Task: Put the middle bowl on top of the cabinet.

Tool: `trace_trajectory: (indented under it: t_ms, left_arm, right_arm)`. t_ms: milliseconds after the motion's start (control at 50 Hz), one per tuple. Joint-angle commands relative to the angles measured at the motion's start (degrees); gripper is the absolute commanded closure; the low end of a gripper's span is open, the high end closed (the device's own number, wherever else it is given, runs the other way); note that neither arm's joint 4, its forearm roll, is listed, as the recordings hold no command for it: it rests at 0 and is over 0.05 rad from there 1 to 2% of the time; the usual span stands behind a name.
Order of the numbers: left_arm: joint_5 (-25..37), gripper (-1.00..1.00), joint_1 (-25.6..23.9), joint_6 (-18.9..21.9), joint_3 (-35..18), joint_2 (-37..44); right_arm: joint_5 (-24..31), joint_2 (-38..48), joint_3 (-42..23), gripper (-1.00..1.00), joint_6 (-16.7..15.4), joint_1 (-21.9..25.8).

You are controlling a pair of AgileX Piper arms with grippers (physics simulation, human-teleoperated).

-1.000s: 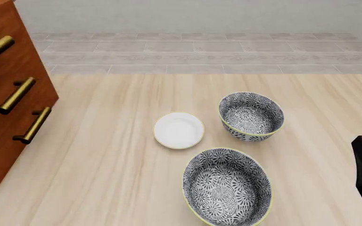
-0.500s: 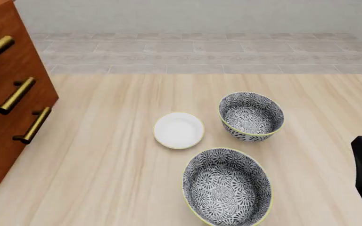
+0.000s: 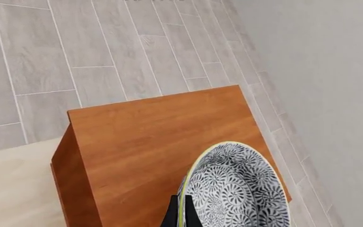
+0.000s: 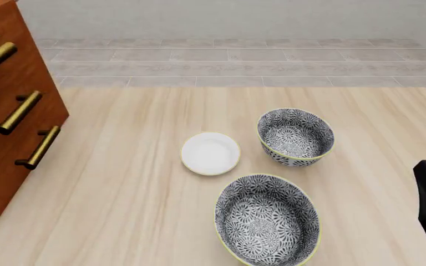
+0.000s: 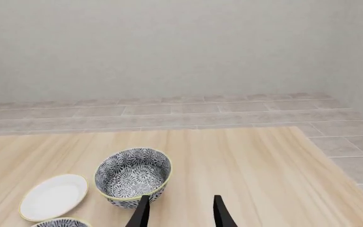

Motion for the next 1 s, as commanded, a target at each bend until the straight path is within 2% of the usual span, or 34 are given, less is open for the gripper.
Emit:
trace_trajectory:
  t_ms: [20,340,520,580,600,1000]
  left_arm:
    - [-0.4,1.0,0.0,0.3,0.4,-0.1]
    - [-0.3,1.0,0.5,0.0,-0.1,-0.6]
    - [-1.2,1.0,-0.1,-2.0,0.9,-1.4]
    - [-2.2,1.0,-0.9,-3.9,2.1,-2.2]
    - [-2.0,-1.0,-0.7,-3.7,1.9,-2.2]
    - [-2.4,-1.0,-1.6,-4.4,2.1,-3.2]
  right_arm:
    - [-0.2,0.2,0.0,-1.0,0.1,0.0]
    - [-0.3,0.3,0.0,-1.0,0.3,0.0]
    - [-0.6,0.6,0.0,-1.0,0.3,0.0]
    - [-0.7,0.6,0.0,-1.0,0.3,0.0]
    - [-0.7,0.6,0.0,-1.0,0.3,0.0]
    - [0.0,-0.1,0.0,-1.0,0.4,0.0]
